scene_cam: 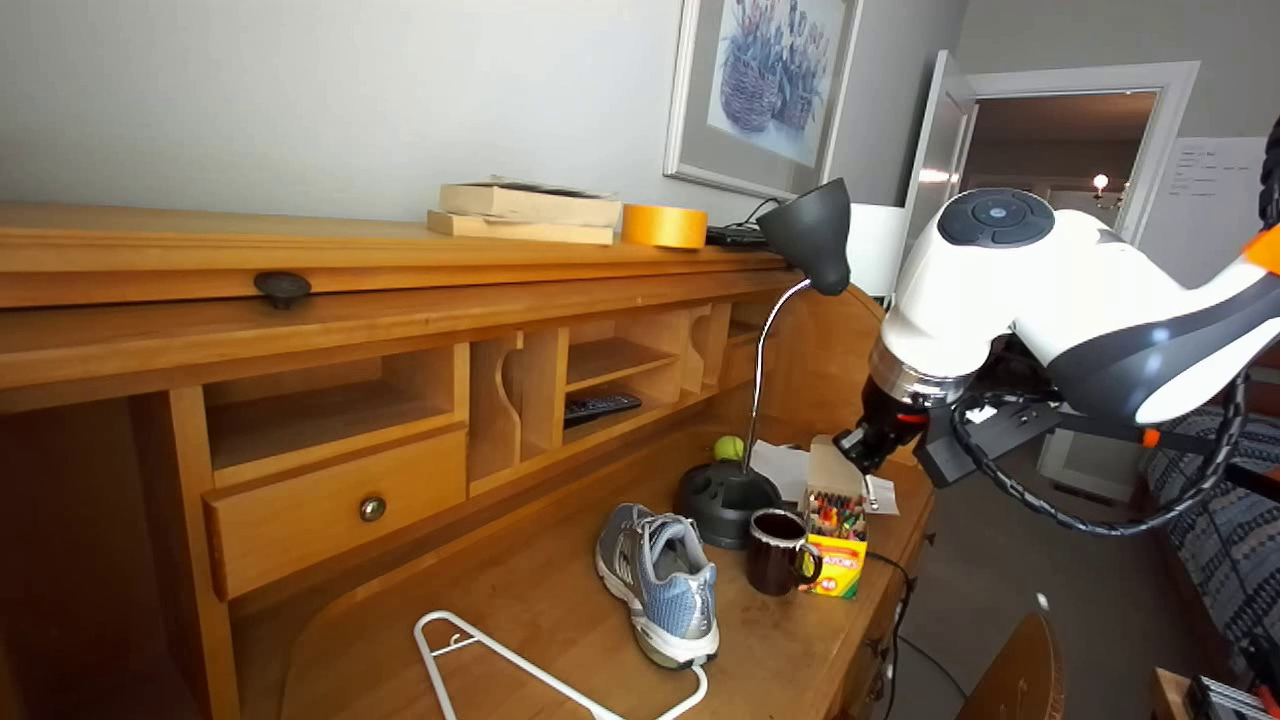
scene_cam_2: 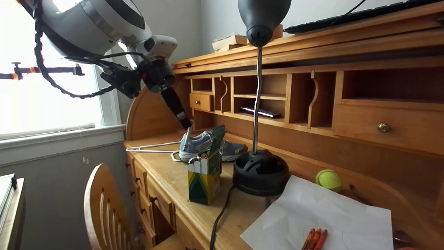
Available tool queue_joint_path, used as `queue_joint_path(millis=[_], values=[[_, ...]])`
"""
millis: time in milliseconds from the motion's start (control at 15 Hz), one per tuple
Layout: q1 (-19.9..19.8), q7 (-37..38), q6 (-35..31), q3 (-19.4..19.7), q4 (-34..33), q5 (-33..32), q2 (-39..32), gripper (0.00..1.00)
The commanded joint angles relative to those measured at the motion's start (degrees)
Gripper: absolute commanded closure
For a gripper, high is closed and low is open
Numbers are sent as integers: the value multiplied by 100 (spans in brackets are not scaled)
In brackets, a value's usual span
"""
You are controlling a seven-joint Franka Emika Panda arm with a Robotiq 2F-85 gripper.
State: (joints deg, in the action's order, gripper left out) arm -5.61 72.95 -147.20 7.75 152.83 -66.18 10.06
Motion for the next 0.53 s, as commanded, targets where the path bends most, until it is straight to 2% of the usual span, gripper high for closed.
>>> queue_joint_path(millis=[0,467], values=[[-140,660,-161,-123,-122,-358,-236,97],[-43,1716,-117,-73,-414,-993,-726,97]])
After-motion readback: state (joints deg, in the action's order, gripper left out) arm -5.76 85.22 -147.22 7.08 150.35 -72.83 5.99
